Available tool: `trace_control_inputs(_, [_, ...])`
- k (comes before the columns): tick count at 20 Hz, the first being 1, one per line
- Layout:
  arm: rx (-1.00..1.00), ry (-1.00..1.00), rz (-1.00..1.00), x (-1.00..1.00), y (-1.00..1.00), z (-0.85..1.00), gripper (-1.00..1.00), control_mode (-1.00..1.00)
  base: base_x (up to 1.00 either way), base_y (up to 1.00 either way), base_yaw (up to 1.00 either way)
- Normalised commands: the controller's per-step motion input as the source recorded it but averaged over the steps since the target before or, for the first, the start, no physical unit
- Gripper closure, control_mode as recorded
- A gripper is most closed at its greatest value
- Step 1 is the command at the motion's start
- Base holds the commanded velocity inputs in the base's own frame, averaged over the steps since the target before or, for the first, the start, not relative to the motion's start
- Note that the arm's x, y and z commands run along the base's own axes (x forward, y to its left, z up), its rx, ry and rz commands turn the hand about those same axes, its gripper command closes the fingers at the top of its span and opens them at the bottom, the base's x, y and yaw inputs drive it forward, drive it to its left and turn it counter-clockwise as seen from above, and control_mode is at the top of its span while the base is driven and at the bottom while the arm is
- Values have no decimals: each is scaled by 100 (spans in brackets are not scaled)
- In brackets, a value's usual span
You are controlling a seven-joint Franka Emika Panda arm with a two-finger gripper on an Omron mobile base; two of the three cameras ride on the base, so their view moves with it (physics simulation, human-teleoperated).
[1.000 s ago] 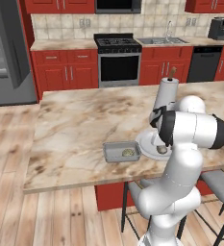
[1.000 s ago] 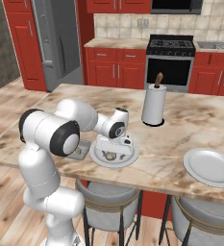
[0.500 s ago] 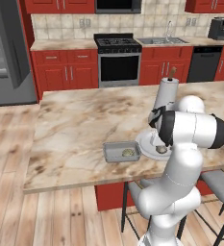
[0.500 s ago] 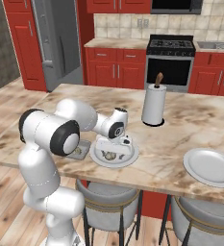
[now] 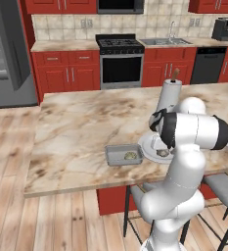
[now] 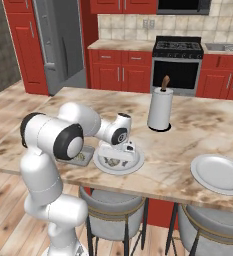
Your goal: Place two dumplings into each of the tupperware containers and then place the containers in the fridge.
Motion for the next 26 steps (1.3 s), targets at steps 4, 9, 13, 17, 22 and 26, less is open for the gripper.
trace_control_inputs(4, [0,1,0,0,3,-3,100,-100,0,0,0])
trace_control_inputs(9, [0,1,0,0,6,2,100,-100,0,0,0])
trace_control_inputs(13, [-3,1,-5,0,73,61,100,-100,0,0,0])
trace_control_inputs(17, [-9,0,-3,0,100,94,100,-100,0,0,0])
trace_control_inputs(22, [-11,5,-1,0,100,65,100,-100,0,0,0])
trace_control_inputs(26, [-11,17,0,0,100,19,100,-100,0,0,0])
